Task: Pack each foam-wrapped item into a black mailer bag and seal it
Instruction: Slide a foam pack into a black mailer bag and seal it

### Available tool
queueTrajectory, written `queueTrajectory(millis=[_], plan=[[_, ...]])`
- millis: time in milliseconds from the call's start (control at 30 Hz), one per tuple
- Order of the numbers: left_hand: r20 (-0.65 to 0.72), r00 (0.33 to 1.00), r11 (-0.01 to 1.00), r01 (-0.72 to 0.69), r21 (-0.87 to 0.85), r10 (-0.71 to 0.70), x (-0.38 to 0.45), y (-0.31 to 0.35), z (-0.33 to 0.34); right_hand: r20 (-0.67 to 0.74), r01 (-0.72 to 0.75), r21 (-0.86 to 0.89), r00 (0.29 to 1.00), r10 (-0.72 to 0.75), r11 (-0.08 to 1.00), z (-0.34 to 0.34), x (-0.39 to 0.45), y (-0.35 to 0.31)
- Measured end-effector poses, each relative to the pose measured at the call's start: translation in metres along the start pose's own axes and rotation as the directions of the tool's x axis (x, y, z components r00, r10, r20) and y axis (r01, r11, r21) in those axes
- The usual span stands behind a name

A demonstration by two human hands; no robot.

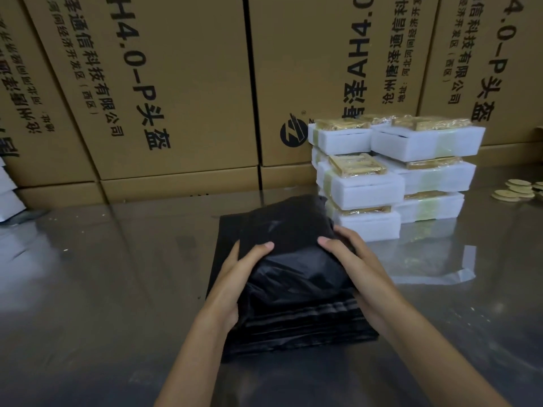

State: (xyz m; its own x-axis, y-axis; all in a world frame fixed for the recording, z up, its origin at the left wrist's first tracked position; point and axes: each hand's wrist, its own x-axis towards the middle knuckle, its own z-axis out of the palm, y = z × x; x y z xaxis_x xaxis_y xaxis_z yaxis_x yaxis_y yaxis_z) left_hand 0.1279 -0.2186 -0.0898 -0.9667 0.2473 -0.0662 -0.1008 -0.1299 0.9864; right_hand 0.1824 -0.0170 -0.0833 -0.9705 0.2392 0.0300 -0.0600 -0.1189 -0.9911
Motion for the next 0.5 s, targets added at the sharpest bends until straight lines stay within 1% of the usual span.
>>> queueTrajectory(millis=[67, 133, 167, 200, 267, 300, 333, 400, 500], plan=[[0.007, 0.998, 0.998, -0.057, -0.027, 0.057, 0.011, 0.015, -0.002, -0.108, 0.024, 0.037, 0.994, -0.020, 0.999, 0.007, 0.018, -0.009], [0.044, 0.985, 0.986, -0.168, 0.002, 0.168, 0.021, 0.027, -0.005, -0.180, 0.027, 0.104, 0.984, -0.008, 0.994, 0.009, 0.038, -0.018], [0.070, 0.973, 0.972, -0.227, 0.068, 0.222, 0.026, 0.030, -0.007, -0.196, 0.028, 0.136, 0.981, -0.001, 0.990, 0.008, 0.049, -0.021], [0.110, 0.959, 0.945, -0.277, 0.177, 0.260, 0.032, 0.032, -0.008, -0.205, 0.034, 0.156, 0.979, -0.001, 0.987, 0.008, 0.061, -0.022], [0.202, 0.935, 0.832, -0.352, 0.429, 0.291, 0.046, 0.032, -0.006, -0.221, 0.056, 0.157, 0.975, -0.020, 0.986, 0.011, 0.081, -0.023], [0.212, 0.924, 0.769, -0.383, 0.512, 0.319, 0.055, 0.031, -0.006, -0.223, 0.069, 0.152, 0.974, -0.034, 0.986, 0.013, 0.092, -0.023], [0.197, 0.911, 0.723, -0.409, 0.557, 0.363, 0.068, 0.030, -0.006, -0.216, 0.079, 0.152, 0.975, -0.045, 0.985, 0.016, 0.103, -0.022], [0.147, 0.879, 0.664, -0.444, 0.601, 0.454, 0.094, 0.027, -0.010, -0.178, 0.094, 0.200, 0.982, -0.059, 0.975, 0.023, 0.123, -0.017], [0.110, 0.836, 0.606, -0.474, 0.639, 0.537, 0.138, 0.018, -0.013, -0.090, 0.094, 0.430, 0.994, -0.061, 0.898, 0.032, 0.154, -0.001]])
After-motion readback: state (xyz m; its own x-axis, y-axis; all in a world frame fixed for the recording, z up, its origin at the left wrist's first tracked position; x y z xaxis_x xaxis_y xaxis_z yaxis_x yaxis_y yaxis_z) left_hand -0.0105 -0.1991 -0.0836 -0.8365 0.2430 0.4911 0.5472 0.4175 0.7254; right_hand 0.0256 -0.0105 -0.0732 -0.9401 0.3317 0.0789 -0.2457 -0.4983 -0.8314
